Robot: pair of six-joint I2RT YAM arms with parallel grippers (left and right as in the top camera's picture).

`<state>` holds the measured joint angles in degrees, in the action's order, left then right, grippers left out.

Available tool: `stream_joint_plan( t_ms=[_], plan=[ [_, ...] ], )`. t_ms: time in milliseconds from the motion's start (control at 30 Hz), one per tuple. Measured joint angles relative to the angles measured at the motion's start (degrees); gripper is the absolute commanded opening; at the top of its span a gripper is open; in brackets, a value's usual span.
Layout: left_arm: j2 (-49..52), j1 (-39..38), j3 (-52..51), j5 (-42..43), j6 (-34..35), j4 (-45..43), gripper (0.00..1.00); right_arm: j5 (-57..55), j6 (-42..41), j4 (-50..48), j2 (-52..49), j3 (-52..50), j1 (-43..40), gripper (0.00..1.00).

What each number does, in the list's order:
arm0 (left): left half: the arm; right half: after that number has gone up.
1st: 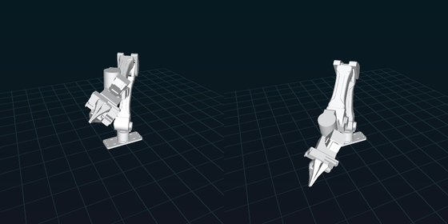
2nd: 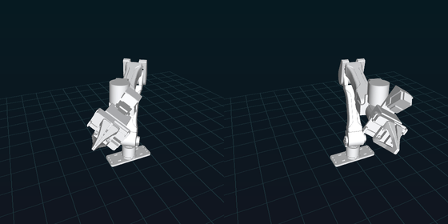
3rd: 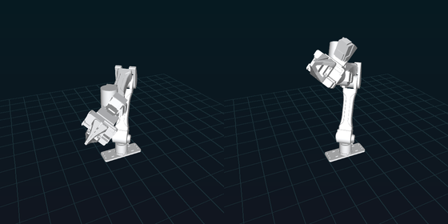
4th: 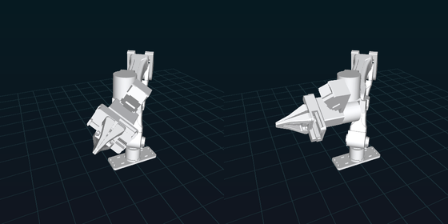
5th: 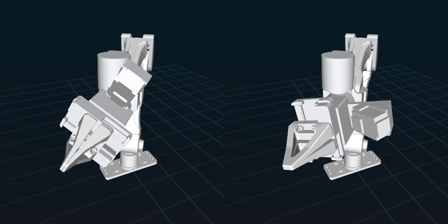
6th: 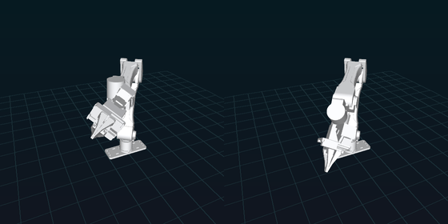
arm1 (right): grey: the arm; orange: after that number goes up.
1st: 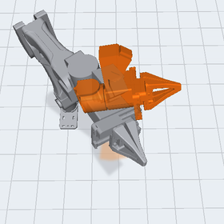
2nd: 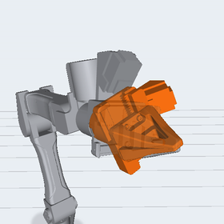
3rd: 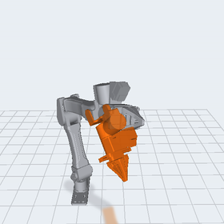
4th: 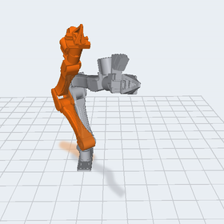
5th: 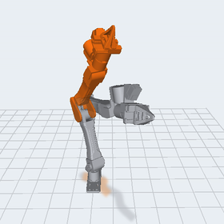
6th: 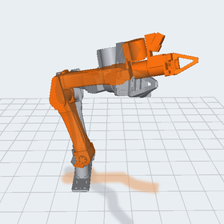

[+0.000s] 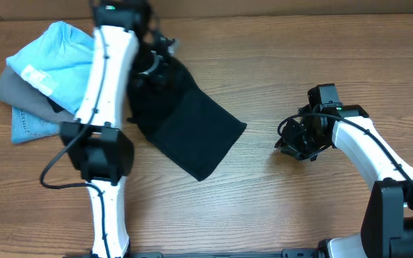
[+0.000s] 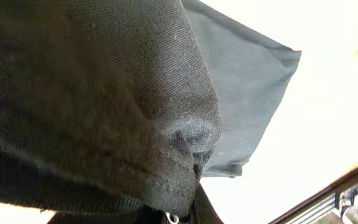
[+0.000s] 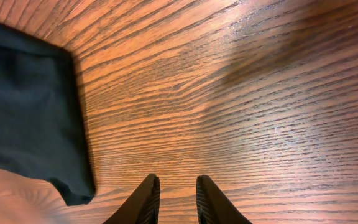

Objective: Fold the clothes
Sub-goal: 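Fold the left end rightward over the shirt with the left gripper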

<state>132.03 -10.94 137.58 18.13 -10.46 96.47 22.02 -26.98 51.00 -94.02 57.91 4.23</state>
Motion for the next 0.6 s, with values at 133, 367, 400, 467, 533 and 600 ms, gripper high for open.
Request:
stream_joint_plan(
  t_ms=[133, 367, 400, 467, 533, 600],
  plan=[
    [0.09, -6.54, -0.52, -1.73, 0.9, 0.0, 0.05, 0.0, 0.0, -0.02, 0.0, 0.0, -0.02, 0.24],
    [0.09, -16.11, -4.31, -5.2, 2.43, 0.02, 0.06, 0.02, 0.04, 0.0, 0.0, 0.0, 0.0, 0.23],
    [0.09, -16.98, -5.22, -5.38, 2.62, 0.02, 0.06, 0.0, 0.0, 0.02, 0.0, 0.0, -0.02, 0.24],
    [0.09, -18.36, -7.45, -5.64, 2.97, -0.02, 0.07, 0.0, 0.02, 0.02, 0.0, 0.0, -0.02, 0.24],
    [0.09, -18.93, -9.6, -5.84, 3.13, -0.2, 0.15, 0.0, 0.02, -0.04, 0.0, 0.0, 0.0, 0.24],
    [0.11, -19.1, -12.04, -6.03, 3.48, -0.07, 0.22, 0.02, 0.0, -0.2, 0.0, 0.0, 0.0, 0.24]
  ],
)
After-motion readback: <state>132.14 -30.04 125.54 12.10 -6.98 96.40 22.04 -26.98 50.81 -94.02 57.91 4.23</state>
